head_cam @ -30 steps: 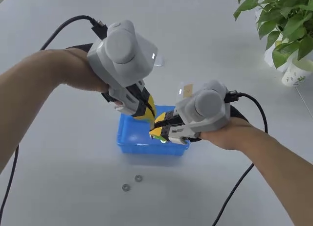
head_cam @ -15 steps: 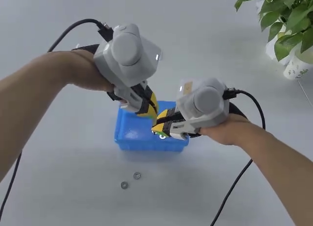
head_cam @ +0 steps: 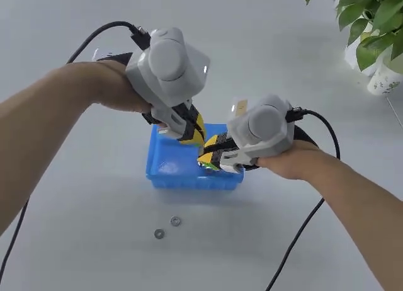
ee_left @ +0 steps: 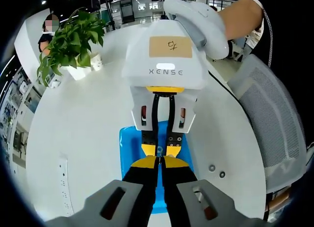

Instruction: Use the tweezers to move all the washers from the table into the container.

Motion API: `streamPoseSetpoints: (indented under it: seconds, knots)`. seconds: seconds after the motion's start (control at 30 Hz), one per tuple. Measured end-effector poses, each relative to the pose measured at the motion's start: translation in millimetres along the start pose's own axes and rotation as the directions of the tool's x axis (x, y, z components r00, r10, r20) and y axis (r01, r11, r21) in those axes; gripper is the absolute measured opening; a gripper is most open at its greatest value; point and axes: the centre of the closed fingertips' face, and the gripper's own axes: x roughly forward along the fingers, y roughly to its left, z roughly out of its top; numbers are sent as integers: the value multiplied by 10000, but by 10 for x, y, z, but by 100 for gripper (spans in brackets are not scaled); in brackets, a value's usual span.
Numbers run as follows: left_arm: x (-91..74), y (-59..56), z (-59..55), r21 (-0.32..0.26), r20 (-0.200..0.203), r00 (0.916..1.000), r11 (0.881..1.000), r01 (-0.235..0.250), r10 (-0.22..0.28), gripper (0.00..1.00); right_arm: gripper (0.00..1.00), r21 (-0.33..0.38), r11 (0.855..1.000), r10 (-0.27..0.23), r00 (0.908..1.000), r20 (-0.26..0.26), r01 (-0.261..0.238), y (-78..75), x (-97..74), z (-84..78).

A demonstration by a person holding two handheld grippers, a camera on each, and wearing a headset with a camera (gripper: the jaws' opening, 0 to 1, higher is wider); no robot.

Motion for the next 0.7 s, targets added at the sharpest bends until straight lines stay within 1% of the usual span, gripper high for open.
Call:
streamPoseSetpoints:
  seconds: [0.17, 0.7]
  knots:
    - [-3, 33, 6, 18, 52, 9999, 9999, -125, 124, 6, 10, 28, 10000, -31, 10000, 19, 31, -15, -8, 7]
    - [-16, -5, -2, 4, 20, 10000, 10000, 27, -27, 6, 10, -43, 10000, 2, 10000, -3, -2, 8, -9, 13]
